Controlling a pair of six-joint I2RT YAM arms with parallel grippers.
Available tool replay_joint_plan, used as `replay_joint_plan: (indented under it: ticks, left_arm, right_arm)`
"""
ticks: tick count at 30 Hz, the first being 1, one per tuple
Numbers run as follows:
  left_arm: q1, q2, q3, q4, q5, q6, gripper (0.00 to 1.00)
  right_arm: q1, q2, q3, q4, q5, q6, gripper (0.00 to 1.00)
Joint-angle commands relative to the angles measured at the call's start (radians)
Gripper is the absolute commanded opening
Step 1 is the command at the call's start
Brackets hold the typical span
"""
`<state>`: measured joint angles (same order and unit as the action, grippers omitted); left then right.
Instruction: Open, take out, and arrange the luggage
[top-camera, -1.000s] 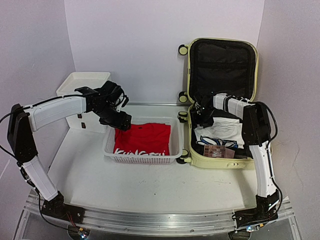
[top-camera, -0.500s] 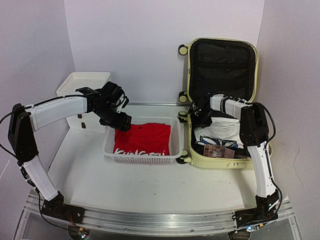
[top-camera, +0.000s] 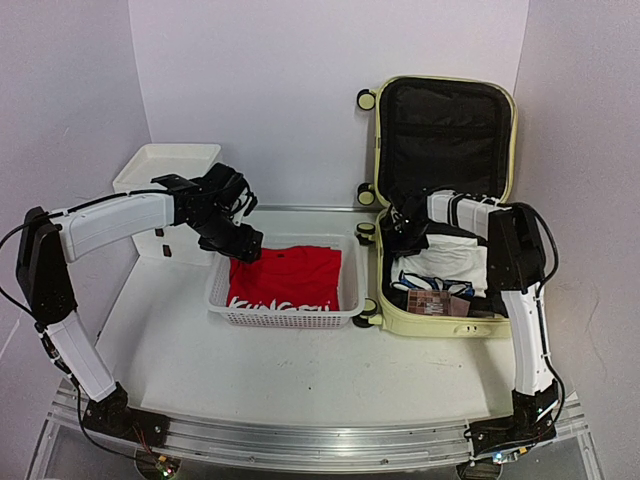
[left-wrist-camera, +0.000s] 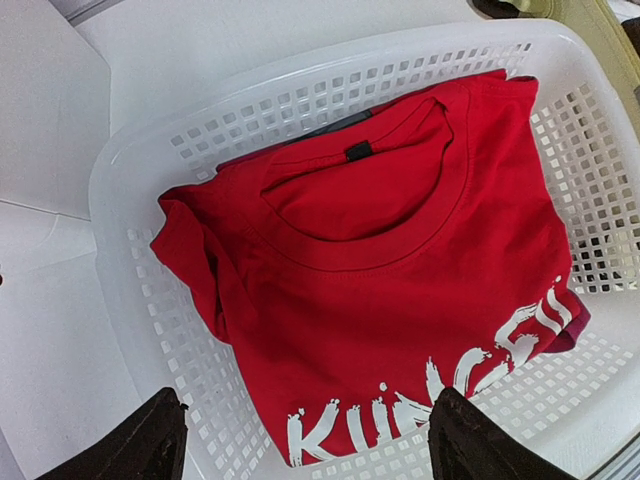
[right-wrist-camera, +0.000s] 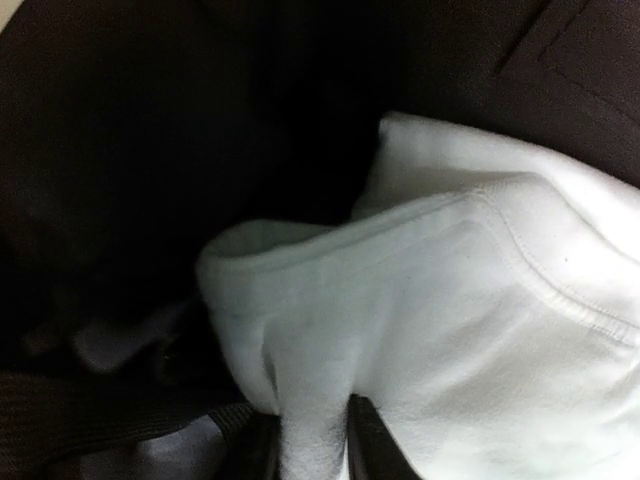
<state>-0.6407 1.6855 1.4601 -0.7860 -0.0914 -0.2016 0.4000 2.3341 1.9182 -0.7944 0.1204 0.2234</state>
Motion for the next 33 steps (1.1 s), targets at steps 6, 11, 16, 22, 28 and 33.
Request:
replay_joint_plan:
  ticks: [6,11,16,22,28,33]
  left_arm:
    - [0.004,-0.024,0.025,-0.002,-0.019,-0.001,0.84]
    - [0.004,-0.024,0.028,-0.003,-0.021,0.001,0.84]
    - [0.004,-0.017,0.037,-0.003,-0.019,-0.002,0.84]
    - [0.004,-0.015,0.04,-0.004,-0.017,0.003,0.84]
    - [0.004,-0.007,0.048,-0.004,-0.01,0.002,0.84]
    - [0.004,0.001,0.056,-0.004,-0.004,0.002,0.84]
  right_arm:
    - [-0.102,-0.024,-0.135,0.015,-0.232,-0.025,0.06]
    - [-0.126,-0.053,-0.129,0.019,-0.295,-0.029,0.0]
    - [-0.141,-0.104,-0.138,0.035,-0.368,-0.026,0.0]
    - [-0.184,-0.205,-0.201,0.081,-0.5,-0.013,0.0]
    - [-0.238,-0.269,-0.27,0.125,-0.661,0.008,0.0]
    - [-0.265,-0.286,-0.296,0.139,-0.744,0.011,0.0]
